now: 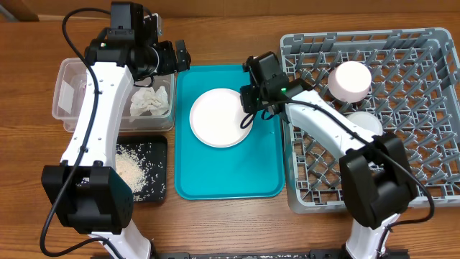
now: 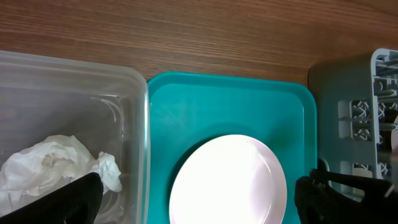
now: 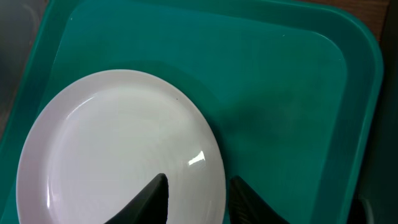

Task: Sort waste into correct bins and load items into the dishwasher
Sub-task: 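Grasp the white plate's edge with the right gripper and tilt it up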

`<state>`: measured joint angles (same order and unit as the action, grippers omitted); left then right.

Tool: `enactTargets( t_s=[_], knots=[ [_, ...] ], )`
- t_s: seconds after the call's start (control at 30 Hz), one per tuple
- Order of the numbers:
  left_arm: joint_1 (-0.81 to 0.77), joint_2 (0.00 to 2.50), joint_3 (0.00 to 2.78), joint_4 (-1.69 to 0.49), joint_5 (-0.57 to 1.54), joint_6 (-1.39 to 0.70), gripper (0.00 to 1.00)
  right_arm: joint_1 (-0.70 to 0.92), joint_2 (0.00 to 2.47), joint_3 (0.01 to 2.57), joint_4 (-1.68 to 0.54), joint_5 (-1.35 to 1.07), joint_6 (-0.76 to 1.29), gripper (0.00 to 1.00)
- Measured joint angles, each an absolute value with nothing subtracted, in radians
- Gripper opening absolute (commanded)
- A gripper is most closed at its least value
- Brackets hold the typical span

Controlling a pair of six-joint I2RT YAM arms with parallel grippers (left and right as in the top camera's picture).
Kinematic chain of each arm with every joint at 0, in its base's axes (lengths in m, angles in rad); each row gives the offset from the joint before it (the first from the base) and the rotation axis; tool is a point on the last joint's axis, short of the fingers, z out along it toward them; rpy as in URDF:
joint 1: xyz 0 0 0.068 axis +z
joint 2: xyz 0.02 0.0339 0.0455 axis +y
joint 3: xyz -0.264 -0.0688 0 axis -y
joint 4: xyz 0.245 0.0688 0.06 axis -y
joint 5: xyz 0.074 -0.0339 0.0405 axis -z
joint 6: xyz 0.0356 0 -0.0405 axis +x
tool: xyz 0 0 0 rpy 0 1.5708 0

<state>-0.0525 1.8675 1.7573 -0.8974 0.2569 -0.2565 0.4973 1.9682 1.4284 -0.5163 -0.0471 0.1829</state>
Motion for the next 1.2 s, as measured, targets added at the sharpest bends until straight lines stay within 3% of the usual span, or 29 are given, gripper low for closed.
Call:
enactTargets(
  t_s=[0.9,1.03,1.2],
  knots=[
    [-0.052,1.868,1.757,-0.897,0.257,-0.257,1.00,0.498,2.081,1.423,-0.607,-0.048,0.183,0.32],
    [-0.052,1.868,1.757,-0.897,0.257,-0.257,1.00,0.498,2.081,1.423,-0.604,-0.048,0.183,0.22],
    [-0.052,1.868,1.757,-0.898,0.257,-0.257,1.00,0.498,2.081,1.423,-0.589,-0.058,0.183,0.20]
  ],
)
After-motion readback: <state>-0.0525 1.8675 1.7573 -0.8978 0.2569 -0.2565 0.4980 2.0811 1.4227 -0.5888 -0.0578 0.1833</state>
